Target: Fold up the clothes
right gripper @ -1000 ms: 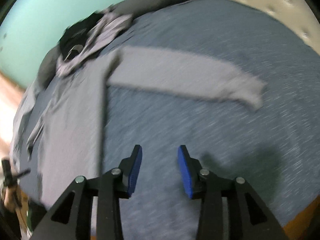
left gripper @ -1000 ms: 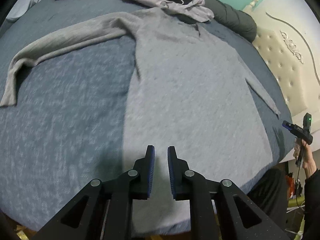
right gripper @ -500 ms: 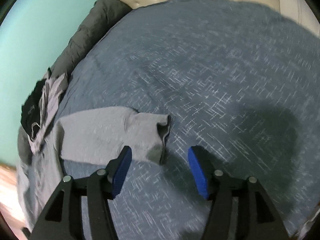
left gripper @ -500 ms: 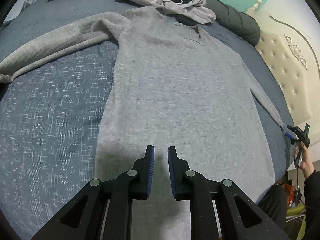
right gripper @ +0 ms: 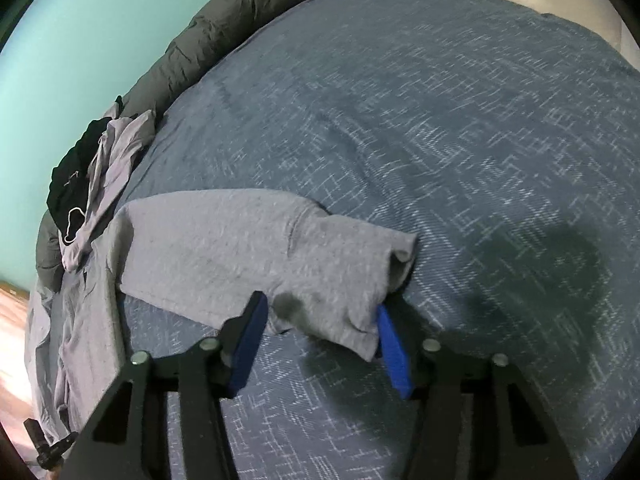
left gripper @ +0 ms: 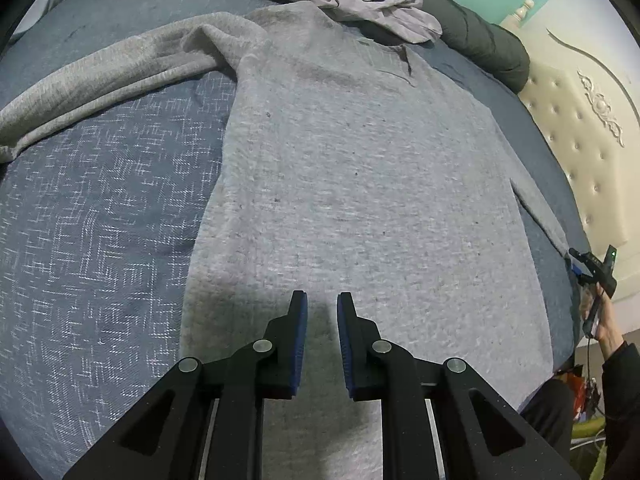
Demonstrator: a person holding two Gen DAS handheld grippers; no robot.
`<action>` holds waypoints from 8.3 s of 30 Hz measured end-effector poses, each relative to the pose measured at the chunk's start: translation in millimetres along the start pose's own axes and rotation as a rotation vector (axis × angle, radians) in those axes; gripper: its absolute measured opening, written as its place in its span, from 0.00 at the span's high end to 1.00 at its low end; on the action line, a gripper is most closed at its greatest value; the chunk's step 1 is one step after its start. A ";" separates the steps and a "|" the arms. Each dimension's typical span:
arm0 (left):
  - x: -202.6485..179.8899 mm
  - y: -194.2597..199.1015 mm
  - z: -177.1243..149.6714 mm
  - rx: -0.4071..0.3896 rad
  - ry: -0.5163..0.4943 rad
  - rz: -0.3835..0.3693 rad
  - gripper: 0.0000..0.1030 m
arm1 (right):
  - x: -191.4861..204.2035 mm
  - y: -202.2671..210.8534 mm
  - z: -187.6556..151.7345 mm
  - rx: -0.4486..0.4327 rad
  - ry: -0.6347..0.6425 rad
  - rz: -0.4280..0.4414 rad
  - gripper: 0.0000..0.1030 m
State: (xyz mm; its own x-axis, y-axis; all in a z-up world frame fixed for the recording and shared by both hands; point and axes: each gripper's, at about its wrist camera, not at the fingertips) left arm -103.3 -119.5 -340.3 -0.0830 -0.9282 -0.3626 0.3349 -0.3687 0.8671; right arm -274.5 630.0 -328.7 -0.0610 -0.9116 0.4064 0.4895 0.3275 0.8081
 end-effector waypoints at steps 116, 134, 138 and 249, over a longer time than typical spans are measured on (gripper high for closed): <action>344.7 167.6 25.2 -0.370 0.405 0.370 0.57 | 406.3 -73.6 -235.9 0.123 0.472 0.503 0.63; 378.6 135.7 41.0 -0.371 0.469 0.429 0.44 | 405.9 -78.7 -236.0 0.137 0.474 0.497 0.63; 390.1 147.2 33.3 -0.388 0.540 0.448 0.44 | 406.2 -78.1 -236.8 0.135 0.476 0.498 0.63; 114.5 0.3 239.8 -0.148 -0.201 0.321 0.76 | 380.9 -92.8 -196.0 0.111 0.445 0.517 0.63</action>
State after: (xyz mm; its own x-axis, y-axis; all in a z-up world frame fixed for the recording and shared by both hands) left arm -337.7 -237.8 -299.6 -0.1295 -0.9916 0.0056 0.5037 -0.0609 0.8617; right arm -172.7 203.6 -332.4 0.5309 -0.6389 0.5568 0.2659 0.7494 0.6064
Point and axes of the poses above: each gripper's, at about its wrist camera, not at the fingertips, and y roughly against the way its jaws point, x to its left, z to its top, and after that the axes turned 1 degree about y, right-handed
